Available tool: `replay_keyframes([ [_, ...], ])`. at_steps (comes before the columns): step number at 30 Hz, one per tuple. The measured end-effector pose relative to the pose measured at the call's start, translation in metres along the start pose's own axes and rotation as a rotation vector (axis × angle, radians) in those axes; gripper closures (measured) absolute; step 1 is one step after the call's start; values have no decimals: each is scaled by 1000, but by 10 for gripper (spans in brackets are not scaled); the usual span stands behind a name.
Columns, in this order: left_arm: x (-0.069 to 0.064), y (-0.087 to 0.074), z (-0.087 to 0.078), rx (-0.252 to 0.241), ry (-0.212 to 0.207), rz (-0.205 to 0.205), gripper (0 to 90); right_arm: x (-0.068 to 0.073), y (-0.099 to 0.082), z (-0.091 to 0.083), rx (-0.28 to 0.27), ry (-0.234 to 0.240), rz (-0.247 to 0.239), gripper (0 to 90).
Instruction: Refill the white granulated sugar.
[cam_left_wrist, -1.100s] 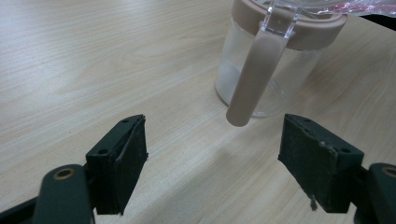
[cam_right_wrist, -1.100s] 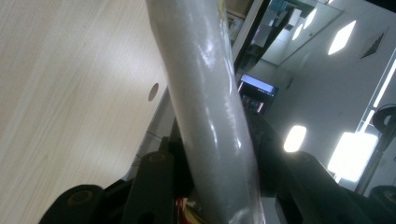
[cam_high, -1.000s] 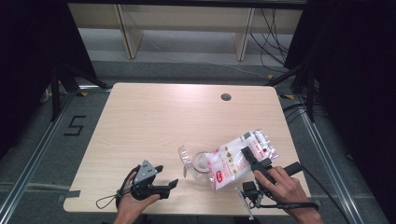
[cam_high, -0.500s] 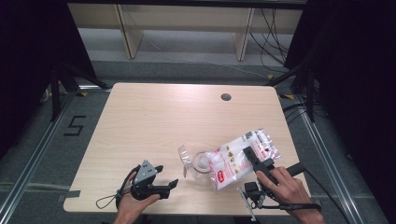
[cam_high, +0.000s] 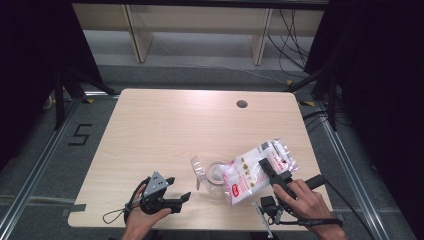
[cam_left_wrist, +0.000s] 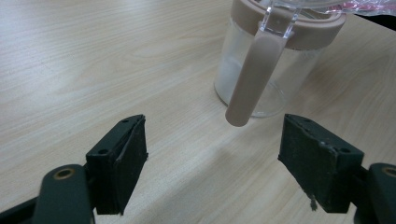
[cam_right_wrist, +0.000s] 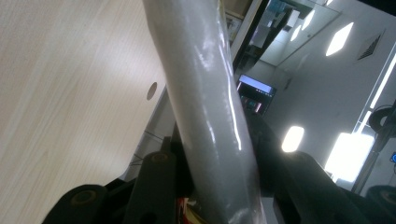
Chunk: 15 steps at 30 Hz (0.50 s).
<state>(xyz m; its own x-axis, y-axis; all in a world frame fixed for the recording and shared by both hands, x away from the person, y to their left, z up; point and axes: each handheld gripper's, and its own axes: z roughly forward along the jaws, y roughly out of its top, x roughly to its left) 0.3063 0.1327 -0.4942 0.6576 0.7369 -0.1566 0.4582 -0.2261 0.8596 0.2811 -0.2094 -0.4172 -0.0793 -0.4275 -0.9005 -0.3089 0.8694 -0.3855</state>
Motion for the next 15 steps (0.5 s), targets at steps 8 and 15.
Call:
replay_keyframes([
  [8,0,0,0,0,0,0,227,1,2,1,-9,-6,3,696],
  [15,1,0,0,6,1,6,227,1,3,0,1,0,17,698],
])
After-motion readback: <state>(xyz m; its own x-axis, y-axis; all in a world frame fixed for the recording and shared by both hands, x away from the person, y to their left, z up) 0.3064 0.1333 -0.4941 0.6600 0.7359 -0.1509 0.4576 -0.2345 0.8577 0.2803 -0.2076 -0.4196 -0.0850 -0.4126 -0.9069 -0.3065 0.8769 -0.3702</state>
